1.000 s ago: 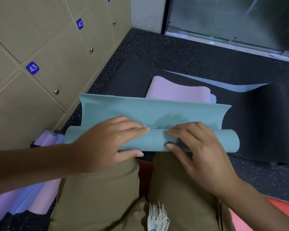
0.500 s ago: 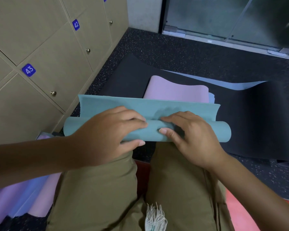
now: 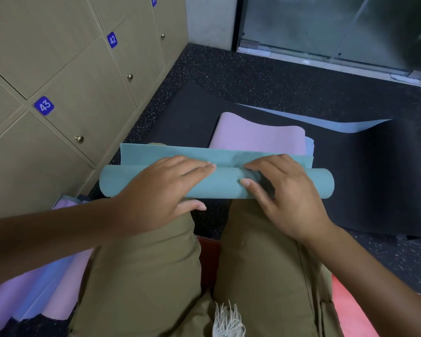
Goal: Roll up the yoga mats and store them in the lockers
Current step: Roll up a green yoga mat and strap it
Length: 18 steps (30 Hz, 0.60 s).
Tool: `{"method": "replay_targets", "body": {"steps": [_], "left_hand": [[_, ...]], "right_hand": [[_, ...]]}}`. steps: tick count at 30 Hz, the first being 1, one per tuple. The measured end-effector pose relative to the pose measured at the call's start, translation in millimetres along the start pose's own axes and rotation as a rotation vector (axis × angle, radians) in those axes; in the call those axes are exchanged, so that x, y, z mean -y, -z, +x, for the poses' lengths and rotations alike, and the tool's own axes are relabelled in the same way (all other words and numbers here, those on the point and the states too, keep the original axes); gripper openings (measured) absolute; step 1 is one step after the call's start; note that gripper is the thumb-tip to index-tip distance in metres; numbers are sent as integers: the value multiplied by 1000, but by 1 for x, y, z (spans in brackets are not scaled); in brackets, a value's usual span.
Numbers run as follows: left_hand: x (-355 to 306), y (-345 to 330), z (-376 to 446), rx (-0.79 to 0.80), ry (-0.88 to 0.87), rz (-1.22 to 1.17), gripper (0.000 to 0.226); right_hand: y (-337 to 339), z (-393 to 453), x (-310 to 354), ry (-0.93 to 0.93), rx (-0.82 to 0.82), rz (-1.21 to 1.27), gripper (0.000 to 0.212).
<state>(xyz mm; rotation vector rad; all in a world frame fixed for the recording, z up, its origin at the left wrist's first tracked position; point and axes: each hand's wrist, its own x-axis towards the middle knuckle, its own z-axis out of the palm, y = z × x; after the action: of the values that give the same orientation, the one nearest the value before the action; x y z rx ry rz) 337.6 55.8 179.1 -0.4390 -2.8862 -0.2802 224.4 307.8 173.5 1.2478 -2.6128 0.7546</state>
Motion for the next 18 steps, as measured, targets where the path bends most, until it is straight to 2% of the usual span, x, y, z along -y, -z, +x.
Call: {"method": "replay_targets", "body": {"steps": [5,13,18], "left_hand": [[16,-5,16,40,-13,25,76],[33,-4,36,78,-26,98,77],[17,-7,40,-48,-36,122,60]], "right_hand": [[2,-9,-3,20,-65,-74,29],[-15,-1,-14,-57,-71,-36,39],[-21,14,-21,-60,-69,-13,38]]}}
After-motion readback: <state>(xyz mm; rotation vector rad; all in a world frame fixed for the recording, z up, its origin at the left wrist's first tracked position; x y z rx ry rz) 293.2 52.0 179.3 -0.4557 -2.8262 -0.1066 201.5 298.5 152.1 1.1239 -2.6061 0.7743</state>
